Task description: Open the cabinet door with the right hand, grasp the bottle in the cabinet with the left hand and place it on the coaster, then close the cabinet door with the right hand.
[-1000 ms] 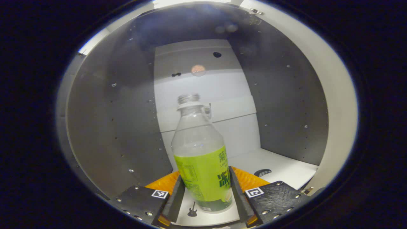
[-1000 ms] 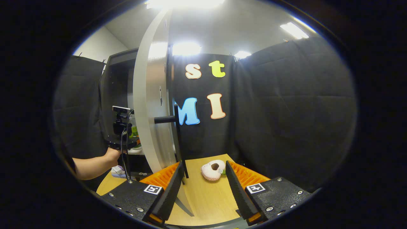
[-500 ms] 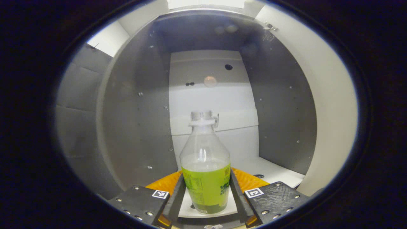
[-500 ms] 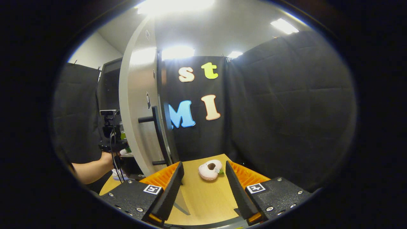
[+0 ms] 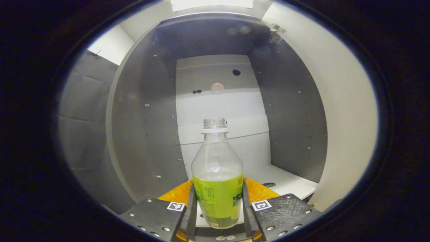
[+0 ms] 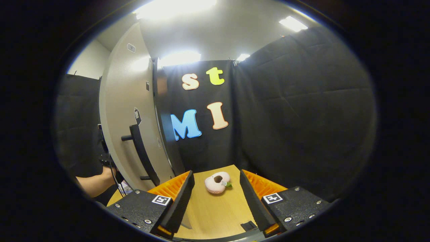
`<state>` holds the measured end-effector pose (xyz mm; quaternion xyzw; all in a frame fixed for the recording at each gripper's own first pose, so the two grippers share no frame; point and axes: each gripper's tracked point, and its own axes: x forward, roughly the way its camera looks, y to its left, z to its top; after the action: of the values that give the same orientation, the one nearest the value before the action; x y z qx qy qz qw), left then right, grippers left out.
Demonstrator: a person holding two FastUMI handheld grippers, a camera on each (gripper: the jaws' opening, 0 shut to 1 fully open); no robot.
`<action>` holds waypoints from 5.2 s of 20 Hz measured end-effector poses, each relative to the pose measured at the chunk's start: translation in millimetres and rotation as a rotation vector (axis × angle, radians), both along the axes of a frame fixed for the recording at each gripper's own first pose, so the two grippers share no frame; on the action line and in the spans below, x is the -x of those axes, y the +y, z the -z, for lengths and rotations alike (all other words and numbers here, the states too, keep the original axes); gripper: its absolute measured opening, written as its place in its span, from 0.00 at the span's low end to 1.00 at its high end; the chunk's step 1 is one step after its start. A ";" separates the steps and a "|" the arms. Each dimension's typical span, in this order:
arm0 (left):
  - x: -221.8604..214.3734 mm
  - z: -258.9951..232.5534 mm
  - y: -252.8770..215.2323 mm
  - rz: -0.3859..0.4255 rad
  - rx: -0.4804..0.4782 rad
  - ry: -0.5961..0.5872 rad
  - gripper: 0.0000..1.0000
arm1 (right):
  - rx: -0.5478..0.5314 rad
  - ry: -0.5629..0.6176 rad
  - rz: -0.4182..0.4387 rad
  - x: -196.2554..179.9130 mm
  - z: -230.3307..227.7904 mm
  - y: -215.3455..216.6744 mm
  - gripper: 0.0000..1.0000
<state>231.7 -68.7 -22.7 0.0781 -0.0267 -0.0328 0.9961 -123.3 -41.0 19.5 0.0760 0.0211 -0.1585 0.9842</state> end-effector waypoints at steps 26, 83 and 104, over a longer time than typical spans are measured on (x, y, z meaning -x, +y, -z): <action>346.2 145.6 78.2 -0.275 0.086 -0.006 0.58 | 0.032 0.273 -0.072 -57.3 180.7 -46.0 0.86; 359.6 -3.8 61.8 -0.102 0.033 -0.121 0.84 | 0.027 0.165 -0.225 -75.3 130.1 6.0 0.85; 357.3 -32.5 9.2 -0.074 0.126 0.099 0.84 | 0.091 -0.035 -0.306 -75.1 -17.0 64.9 0.85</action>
<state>-125.5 -59.5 9.8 0.0146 0.0237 0.0018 0.9996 -48.2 23.9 36.5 0.0301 0.0083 -0.0064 0.9995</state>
